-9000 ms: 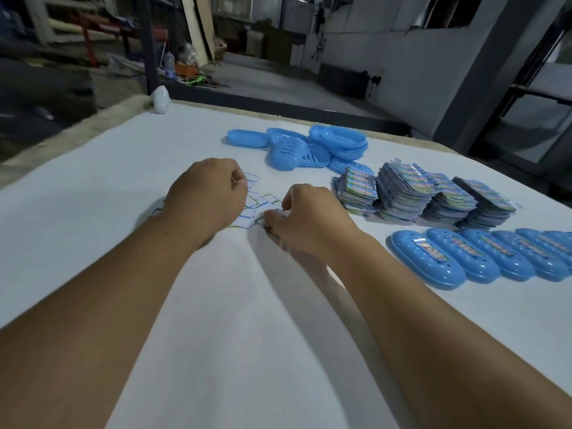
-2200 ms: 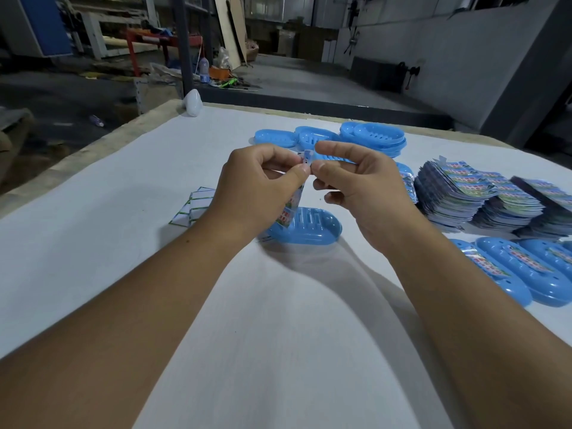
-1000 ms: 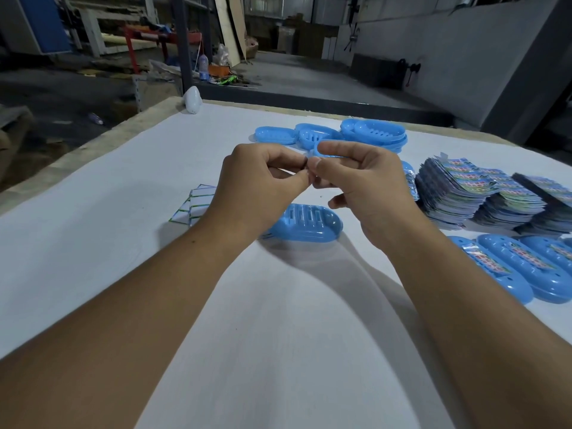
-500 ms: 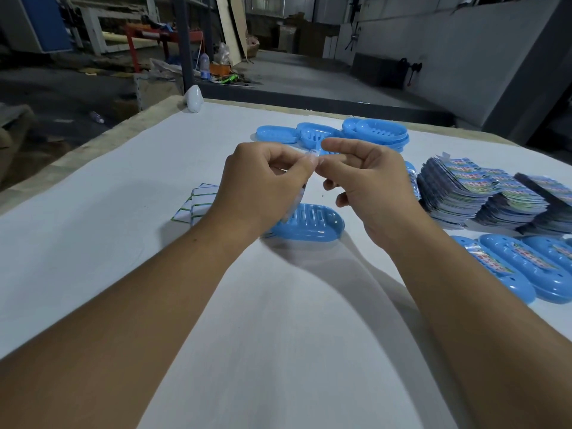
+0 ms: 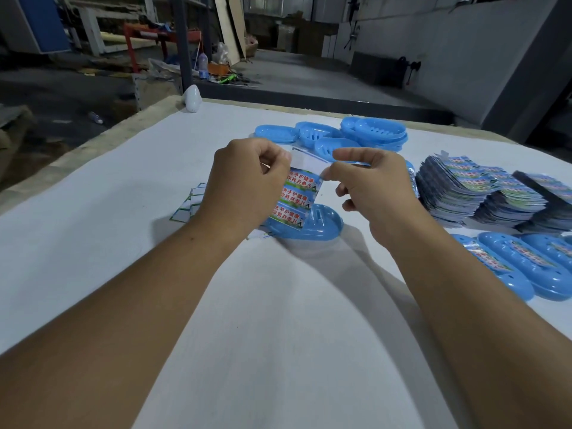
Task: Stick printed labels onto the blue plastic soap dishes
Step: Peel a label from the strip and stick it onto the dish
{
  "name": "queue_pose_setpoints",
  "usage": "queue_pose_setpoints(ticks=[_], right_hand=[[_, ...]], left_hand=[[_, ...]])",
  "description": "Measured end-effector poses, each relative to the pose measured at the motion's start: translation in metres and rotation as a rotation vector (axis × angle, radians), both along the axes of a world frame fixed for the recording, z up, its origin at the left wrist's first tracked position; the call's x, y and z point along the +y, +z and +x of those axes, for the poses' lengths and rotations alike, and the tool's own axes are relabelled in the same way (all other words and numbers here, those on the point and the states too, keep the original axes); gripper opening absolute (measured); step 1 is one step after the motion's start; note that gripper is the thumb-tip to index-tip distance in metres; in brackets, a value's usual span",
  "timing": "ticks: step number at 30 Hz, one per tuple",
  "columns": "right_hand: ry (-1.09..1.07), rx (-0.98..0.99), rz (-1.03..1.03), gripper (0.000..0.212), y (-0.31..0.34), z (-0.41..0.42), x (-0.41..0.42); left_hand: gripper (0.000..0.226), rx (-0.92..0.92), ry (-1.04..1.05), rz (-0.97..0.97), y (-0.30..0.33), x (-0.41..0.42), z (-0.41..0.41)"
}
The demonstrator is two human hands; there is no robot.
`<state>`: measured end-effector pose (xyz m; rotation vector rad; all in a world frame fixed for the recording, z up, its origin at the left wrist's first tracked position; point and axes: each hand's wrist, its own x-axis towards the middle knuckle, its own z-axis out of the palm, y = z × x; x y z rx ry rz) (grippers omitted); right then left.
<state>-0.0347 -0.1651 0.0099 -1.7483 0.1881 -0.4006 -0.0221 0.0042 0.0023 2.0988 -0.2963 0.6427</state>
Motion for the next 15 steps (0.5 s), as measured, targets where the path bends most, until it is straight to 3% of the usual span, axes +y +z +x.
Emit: queue_pose_setpoints(ticks=[5, 15], right_hand=[[-0.068, 0.045, -0.064, 0.016, -0.001, 0.001, -0.001], [-0.096, 0.119, -0.115, 0.007, -0.005, 0.002, -0.007]], left_hand=[[0.021, -0.033, 0.037, 0.07, -0.001, 0.006, 0.003], [0.023, 0.002, 0.122, -0.018, 0.003, 0.02, 0.013]])
